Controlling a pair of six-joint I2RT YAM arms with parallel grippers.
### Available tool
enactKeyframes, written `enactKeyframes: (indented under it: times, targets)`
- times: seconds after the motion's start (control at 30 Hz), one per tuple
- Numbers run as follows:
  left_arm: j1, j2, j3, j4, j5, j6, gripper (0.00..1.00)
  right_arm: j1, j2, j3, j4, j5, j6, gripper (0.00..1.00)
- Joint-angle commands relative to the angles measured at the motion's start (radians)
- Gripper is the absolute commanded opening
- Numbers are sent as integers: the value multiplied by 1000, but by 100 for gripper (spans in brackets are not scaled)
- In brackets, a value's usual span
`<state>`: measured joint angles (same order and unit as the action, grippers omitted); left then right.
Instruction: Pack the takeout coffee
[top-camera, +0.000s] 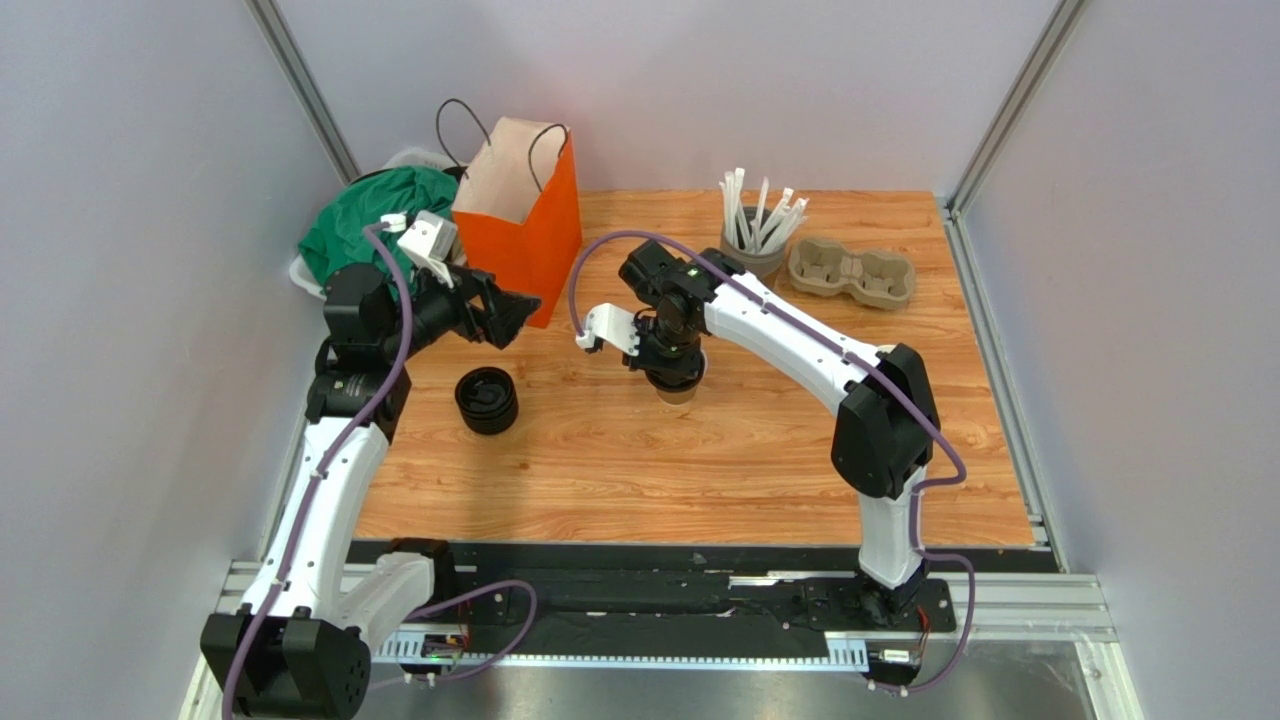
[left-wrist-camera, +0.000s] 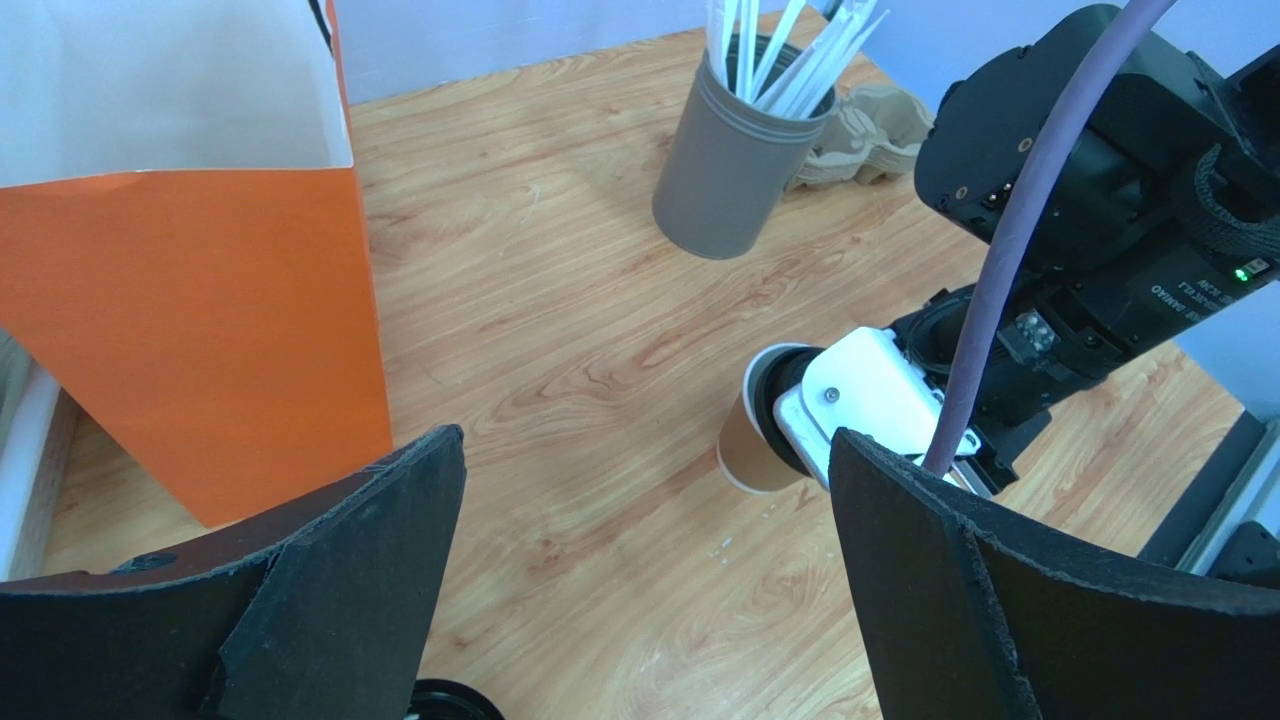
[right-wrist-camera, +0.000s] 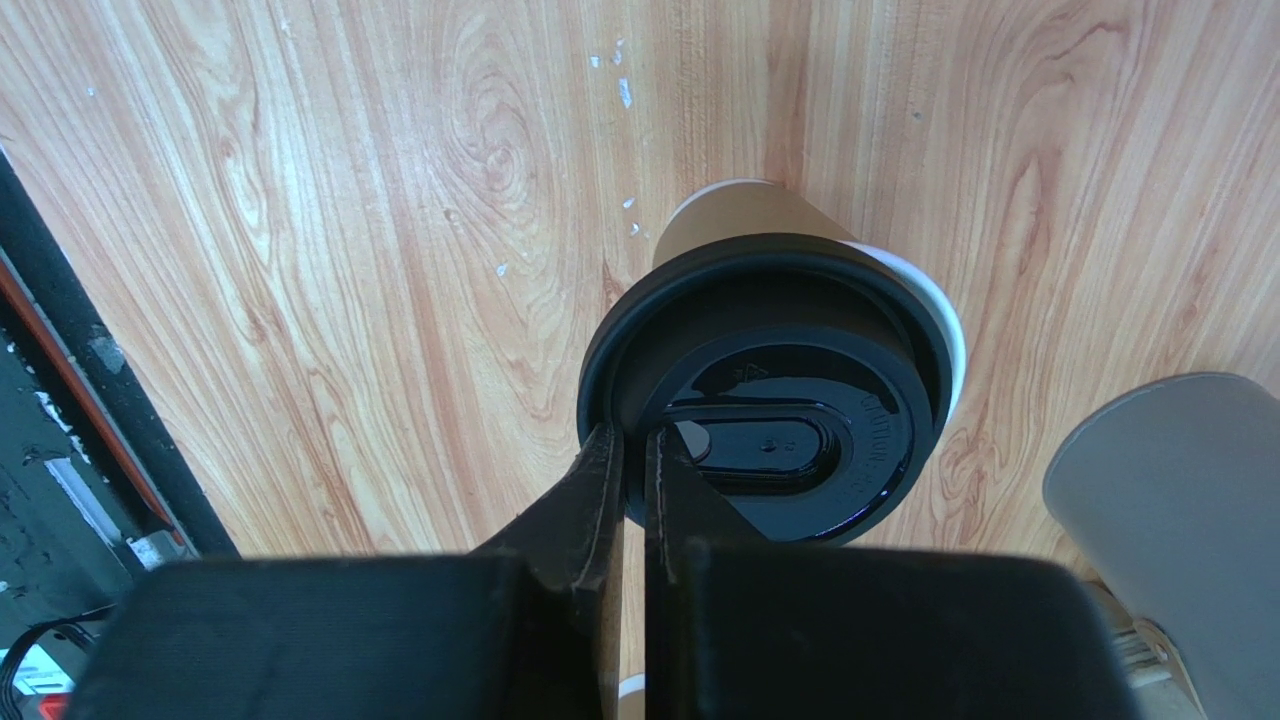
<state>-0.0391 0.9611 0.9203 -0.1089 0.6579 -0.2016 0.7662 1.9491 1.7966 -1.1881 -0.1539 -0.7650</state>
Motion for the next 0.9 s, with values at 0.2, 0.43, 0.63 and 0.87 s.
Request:
enactKeyframes:
  times: [0.2, 0.43, 0.63, 0.87]
  targets:
    - [19, -10, -17, 66, 32, -19, 99, -2, -15, -5, 30, 59, -13, 4]
    - [22, -9, -20, 69, 42, -25, 99, -13, -7, -13, 45, 51, -10, 4]
    - [28, -10, -23, 75, 46, -27, 99, -13, -13, -17, 70, 39, -8, 4]
    - [30, -10, -24, 80, 49, -30, 99, -11, -13, -23, 59, 19, -5, 5]
